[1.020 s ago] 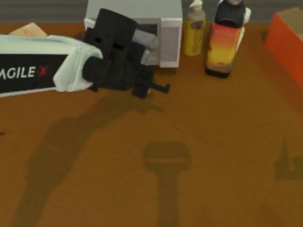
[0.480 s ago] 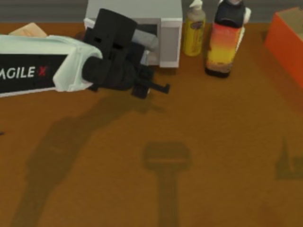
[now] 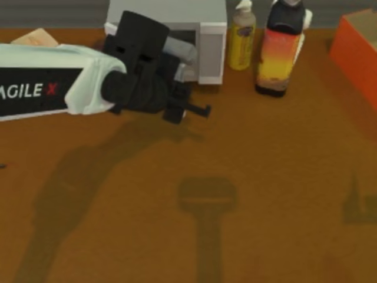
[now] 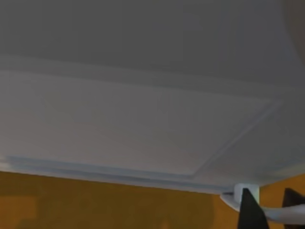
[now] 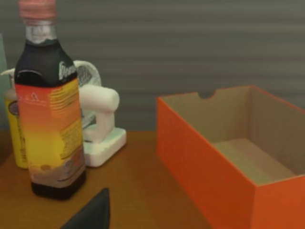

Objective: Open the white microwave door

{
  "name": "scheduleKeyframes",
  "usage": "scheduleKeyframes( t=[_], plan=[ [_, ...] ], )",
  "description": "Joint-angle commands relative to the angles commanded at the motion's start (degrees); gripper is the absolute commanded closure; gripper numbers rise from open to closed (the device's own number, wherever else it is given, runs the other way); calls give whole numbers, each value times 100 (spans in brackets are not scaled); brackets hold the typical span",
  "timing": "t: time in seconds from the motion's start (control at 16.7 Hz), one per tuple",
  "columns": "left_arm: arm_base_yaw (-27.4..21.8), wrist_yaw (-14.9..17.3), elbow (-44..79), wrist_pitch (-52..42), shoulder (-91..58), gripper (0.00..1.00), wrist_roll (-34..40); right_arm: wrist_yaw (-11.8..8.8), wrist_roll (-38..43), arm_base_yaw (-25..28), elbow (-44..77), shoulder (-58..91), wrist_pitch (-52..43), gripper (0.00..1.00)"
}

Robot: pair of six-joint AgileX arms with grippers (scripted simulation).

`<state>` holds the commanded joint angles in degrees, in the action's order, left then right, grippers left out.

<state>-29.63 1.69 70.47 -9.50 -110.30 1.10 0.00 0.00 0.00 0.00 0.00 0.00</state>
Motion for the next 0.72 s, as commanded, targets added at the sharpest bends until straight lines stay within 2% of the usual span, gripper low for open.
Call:
scheduleKeyframes(
  t=[0.42, 0.72],
  plan=[
    [170, 257, -206, 48, 162, 100, -375, 0, 0, 0, 0, 0, 0, 0],
    [170, 257, -207, 48, 162, 100, -375, 0, 0, 0, 0, 0, 0, 0]
  ],
)
